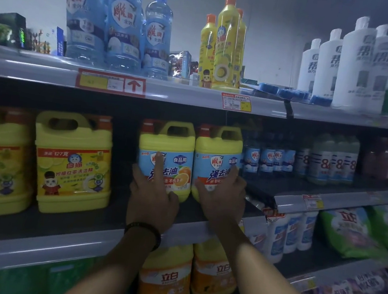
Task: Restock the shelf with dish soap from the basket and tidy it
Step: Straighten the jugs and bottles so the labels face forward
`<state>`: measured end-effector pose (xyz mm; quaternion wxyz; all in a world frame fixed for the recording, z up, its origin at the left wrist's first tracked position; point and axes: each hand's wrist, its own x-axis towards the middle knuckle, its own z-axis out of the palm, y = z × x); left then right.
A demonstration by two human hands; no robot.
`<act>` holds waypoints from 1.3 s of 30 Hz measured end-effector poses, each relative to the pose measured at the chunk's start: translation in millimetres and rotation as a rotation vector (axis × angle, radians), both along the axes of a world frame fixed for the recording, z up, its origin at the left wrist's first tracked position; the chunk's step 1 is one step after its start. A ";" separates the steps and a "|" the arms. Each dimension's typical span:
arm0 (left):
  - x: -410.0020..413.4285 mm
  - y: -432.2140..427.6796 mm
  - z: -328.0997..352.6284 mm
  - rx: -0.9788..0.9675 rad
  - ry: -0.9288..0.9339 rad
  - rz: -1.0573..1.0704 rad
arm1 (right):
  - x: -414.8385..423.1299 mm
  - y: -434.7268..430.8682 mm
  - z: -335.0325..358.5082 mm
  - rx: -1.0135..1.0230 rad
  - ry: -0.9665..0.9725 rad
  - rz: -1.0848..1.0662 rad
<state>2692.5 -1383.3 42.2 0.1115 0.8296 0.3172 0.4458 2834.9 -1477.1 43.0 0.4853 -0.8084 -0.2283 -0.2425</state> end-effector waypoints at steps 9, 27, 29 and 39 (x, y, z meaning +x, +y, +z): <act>3.7 2.9 -2.8 -0.019 -0.030 -0.048 | 5.6 0.3 -3.6 -0.011 -0.014 -0.029; -140.0 41.5 25.2 0.616 0.106 -0.011 | -98.8 21.1 2.6 0.110 -0.327 0.305; -177.6 65.6 23.1 0.651 0.149 0.031 | -125.0 37.5 6.1 0.148 -0.299 0.399; -240.6 120.0 -8.8 0.405 0.110 0.037 | -186.0 124.8 38.4 0.094 0.288 0.727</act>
